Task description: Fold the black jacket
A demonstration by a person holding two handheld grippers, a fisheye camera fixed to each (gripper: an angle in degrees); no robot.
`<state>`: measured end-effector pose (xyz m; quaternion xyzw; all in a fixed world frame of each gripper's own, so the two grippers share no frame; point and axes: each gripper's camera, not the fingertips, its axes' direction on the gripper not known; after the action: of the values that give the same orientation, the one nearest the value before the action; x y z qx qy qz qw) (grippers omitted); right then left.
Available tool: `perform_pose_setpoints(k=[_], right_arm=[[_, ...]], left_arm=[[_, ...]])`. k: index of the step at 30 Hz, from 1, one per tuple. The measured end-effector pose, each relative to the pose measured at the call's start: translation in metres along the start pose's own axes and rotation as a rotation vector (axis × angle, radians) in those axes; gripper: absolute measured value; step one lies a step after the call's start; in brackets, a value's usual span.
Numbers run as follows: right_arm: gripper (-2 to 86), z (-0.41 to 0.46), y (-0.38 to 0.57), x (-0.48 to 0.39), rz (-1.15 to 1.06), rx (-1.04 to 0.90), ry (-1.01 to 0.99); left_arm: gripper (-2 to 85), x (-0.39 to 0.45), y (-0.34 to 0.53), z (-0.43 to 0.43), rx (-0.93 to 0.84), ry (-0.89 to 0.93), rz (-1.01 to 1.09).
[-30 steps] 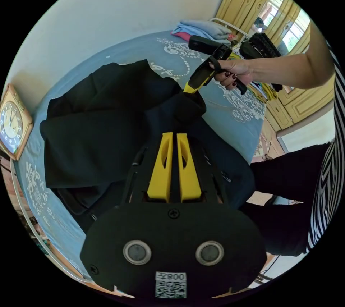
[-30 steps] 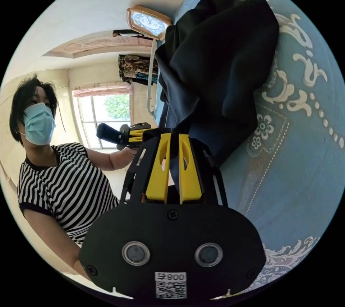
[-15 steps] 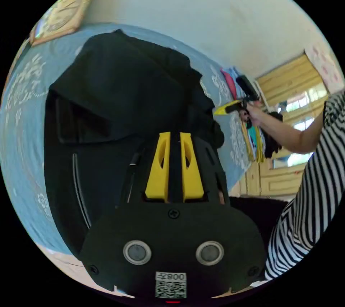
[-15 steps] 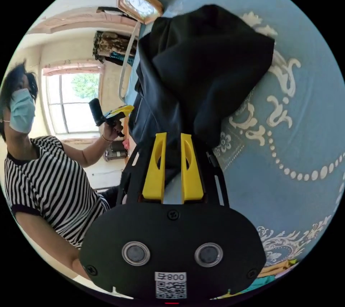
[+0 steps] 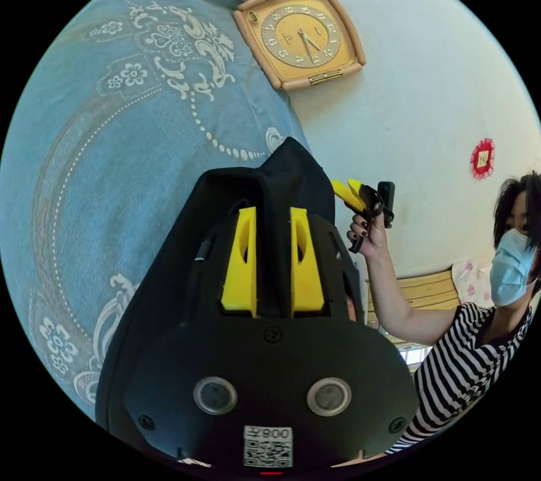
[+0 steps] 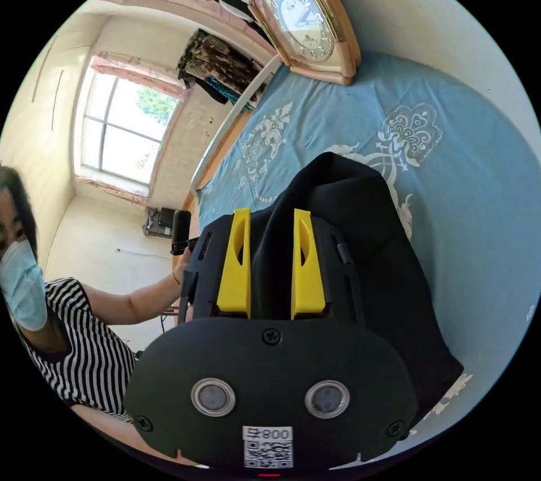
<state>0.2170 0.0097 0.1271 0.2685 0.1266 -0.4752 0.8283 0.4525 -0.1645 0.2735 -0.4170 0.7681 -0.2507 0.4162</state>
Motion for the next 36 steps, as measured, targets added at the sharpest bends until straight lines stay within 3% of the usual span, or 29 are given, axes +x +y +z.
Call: perform_pose_setpoints(k=[5,8,12,17,20,28,30,32,35,36], right_arm=[[3.3,0.035,-0.024,0.006,0.025,-0.127,0.017],[1.8,0.029,-0.032,-0.005,-0.036,-0.091,0.051],[1.1,0.013,-0.051,-0.017,-0.131,-0.005,-0.054],[1.4,0.048,-0.076,0.001,-0.105,-0.123,0.064],[1.8,0.060,-0.081,0.023,-0.032,-0.173,-0.003],[0.9,-0.003,-0.042,-0.001,-0.105,-0.020,0.000],[0.5,-0.002,-0.011,-0.027,-0.199,-0.011,-0.016],[0.3,0.025,0.002,-0.034,-0.202,-0.118,0.078],[0.4,0.074,0.014,-0.009,-0.093,-0.320,0.142],[0.5,0.076,0.020,-0.003,-0.056,-0.308,0.105]], left_arm=[[3.2,-0.020,-0.030,-0.006,-0.011,0.078,-0.040],[2.3,-0.024,-0.045,-0.017,0.012,0.118,-0.035],[1.9,-0.023,-0.062,-0.048,0.163,0.237,-0.008],[2.0,-0.033,-0.084,-0.046,0.181,0.180,-0.020],[2.2,-0.048,-0.088,-0.036,0.171,0.167,-0.081],[0.8,-0.037,-0.059,-0.050,0.251,0.184,-0.073],[0.4,-0.011,-0.053,-0.040,0.210,0.165,0.014],[0.3,0.006,-0.055,-0.022,0.140,0.124,0.081],[0.3,0.019,-0.065,0.019,0.032,0.056,0.156],[0.4,0.022,-0.069,0.035,-0.018,-0.029,0.192]])
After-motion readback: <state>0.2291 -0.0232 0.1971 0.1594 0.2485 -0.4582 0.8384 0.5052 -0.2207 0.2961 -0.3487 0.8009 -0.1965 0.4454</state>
